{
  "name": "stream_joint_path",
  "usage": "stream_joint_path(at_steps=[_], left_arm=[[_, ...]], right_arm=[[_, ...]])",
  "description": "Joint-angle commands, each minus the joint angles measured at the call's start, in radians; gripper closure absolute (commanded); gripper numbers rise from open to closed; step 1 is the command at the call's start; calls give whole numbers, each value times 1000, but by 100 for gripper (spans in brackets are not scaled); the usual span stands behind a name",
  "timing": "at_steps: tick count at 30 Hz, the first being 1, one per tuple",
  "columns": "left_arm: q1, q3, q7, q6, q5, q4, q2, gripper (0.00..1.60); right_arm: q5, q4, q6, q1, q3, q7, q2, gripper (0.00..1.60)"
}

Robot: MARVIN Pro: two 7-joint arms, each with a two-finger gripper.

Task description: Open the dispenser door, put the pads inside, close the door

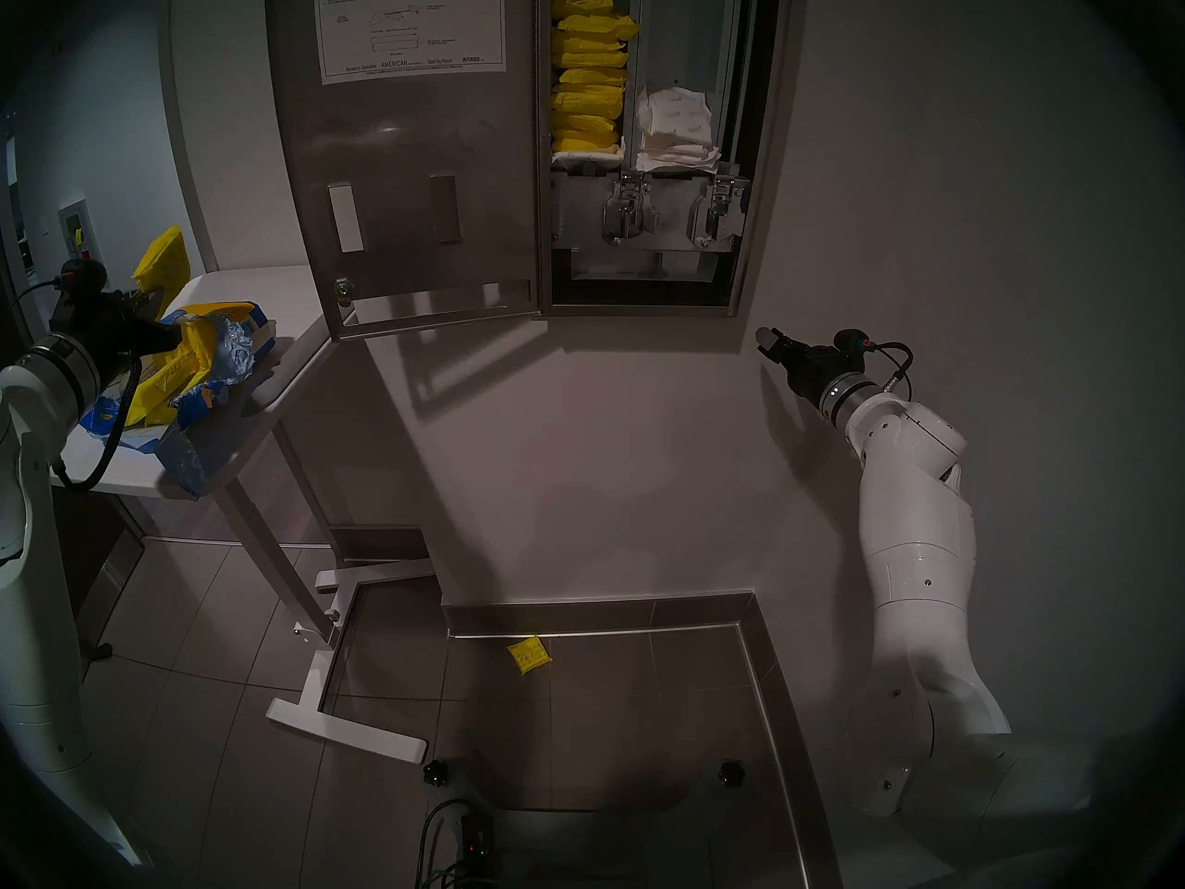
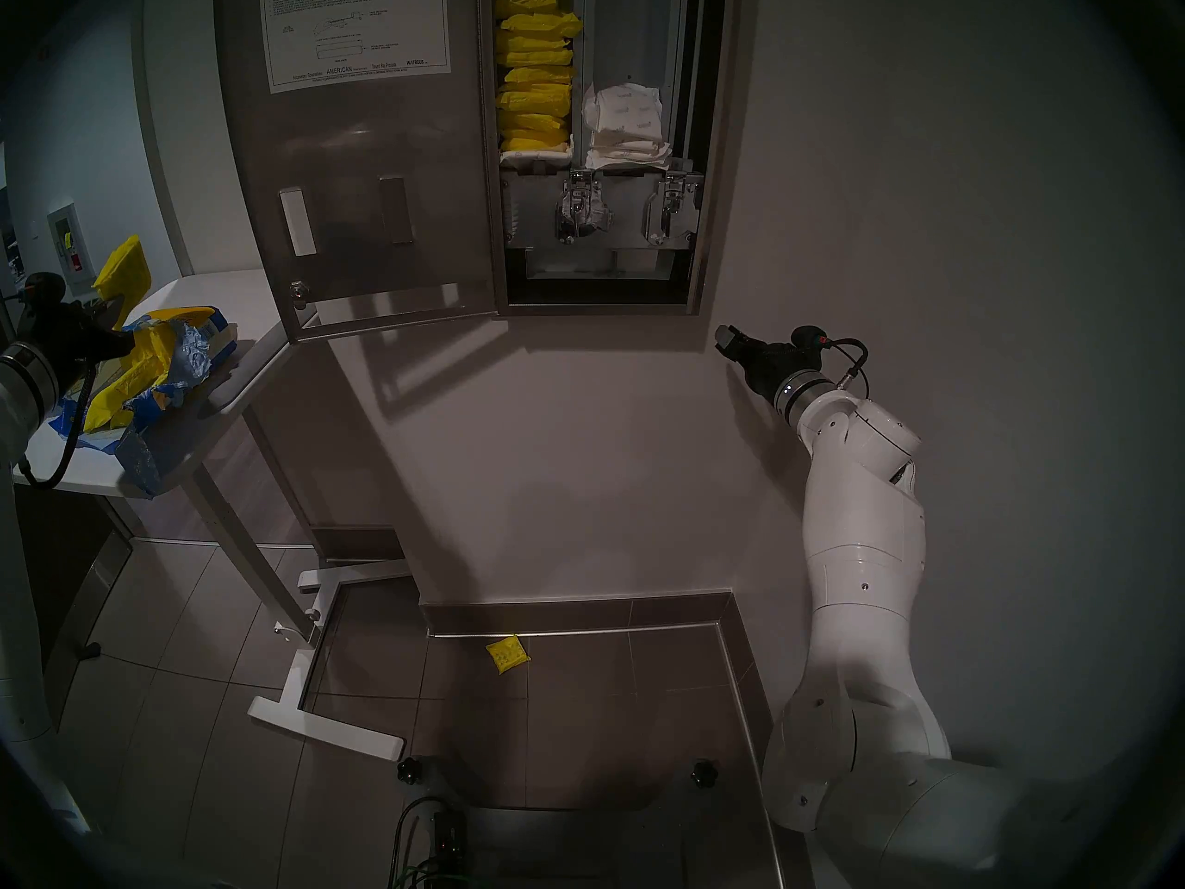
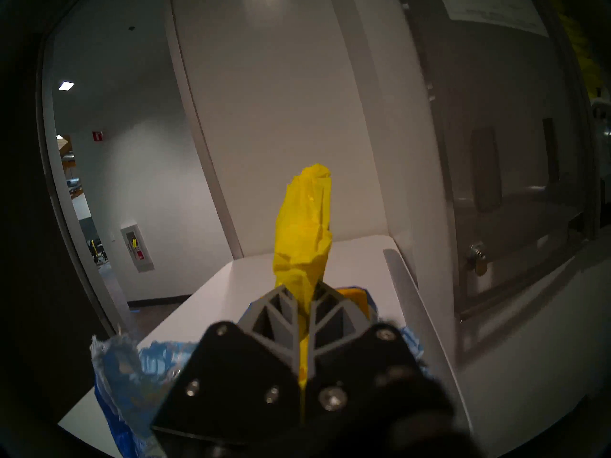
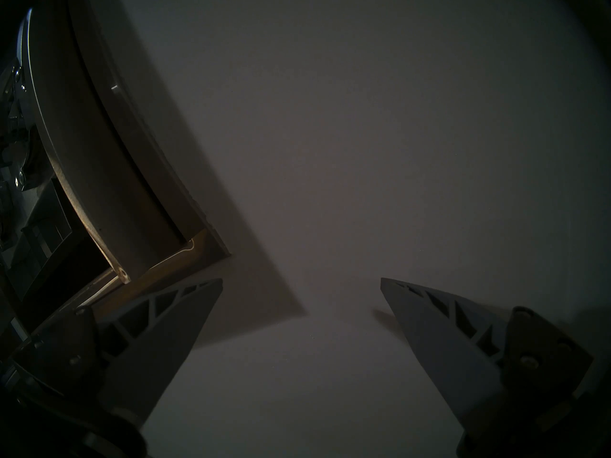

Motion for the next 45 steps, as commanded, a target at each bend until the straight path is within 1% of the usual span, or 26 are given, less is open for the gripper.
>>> stream_joint_path(at_steps=[1,3,5,6,9,10,16,17,19,22,23,24,25,26,29,30,31,33,35,36,37,38,40,41,43,45], left_arm=[[-106,53,7,-55,-15,-33,65,160],[-132,80,10,-61,-19,-34,73,160],[-130,89,14,-66,-27,-37,82,160],[-157,119,20,-68,-31,-35,87,160],[-173,154,33,-71,-40,-34,94,160],[-194,171,32,-66,-40,-29,89,160],[-230,228,43,-74,-56,-23,87,160],[-230,228,43,-74,-56,-23,87,160],[-241,252,49,-86,-66,-19,94,160],[-278,302,47,-104,-79,-11,95,160],[-290,333,49,-118,-91,-12,99,160],[-303,351,52,-121,-94,-10,97,160],[-306,366,53,-131,-101,-11,99,160],[-306,366,53,-131,-101,-11,99,160],[-332,417,65,-150,-113,-5,96,160],[-375,447,62,-144,-110,10,82,160],[-332,443,79,-172,-128,-4,97,160],[-372,481,81,-171,-129,10,82,160],[-376,503,93,-185,-139,13,77,160],[-394,520,96,-183,-141,21,68,160],[-382,524,107,-196,-147,18,69,160],[-418,547,108,-186,-145,35,53,160],[-405,557,127,-205,-155,35,47,160],[-433,574,129,-197,-152,50,35,160],[-434,587,145,-208,-159,56,21,160],[-453,610,159,-211,-166,72,-5,160]], right_arm=[[4,-31,-11,35,2,1,6,0],[4,-31,-11,35,2,1,6,0],[4,-31,-11,35,2,1,6,0],[4,-31,-11,35,2,1,6,0],[4,-32,-12,35,2,0,6,0],[4,-32,-12,35,2,0,6,0],[5,-33,-12,35,1,-1,6,0],[5,-33,-12,35,1,-1,6,0],[5,-33,-12,35,1,-1,6,0],[5,-32,-12,35,1,0,7,0],[5,-32,-12,35,1,0,7,0],[6,-32,-12,35,1,0,7,0],[6,-32,-12,35,1,0,7,0],[6,-32,-12,35,1,0,7,0],[6,-31,-12,35,0,0,7,0],[6,-31,-12,35,0,0,7,0],[6,-31,-12,35,0,0,8,0],[6,-31,-12,35,0,0,8,0],[6,-32,-12,35,0,0,8,0],[6,-32,-12,35,0,-1,8,0],[7,-32,-13,35,0,-1,8,0],[7,-32,-13,35,0,-1,8,0],[7,-32,-13,34,0,-1,8,0],[7,-32,-13,34,0,-1,8,0],[7,-32,-13,34,0,-1,8,0],[7,-32,-13,34,0,-1,8,0]])
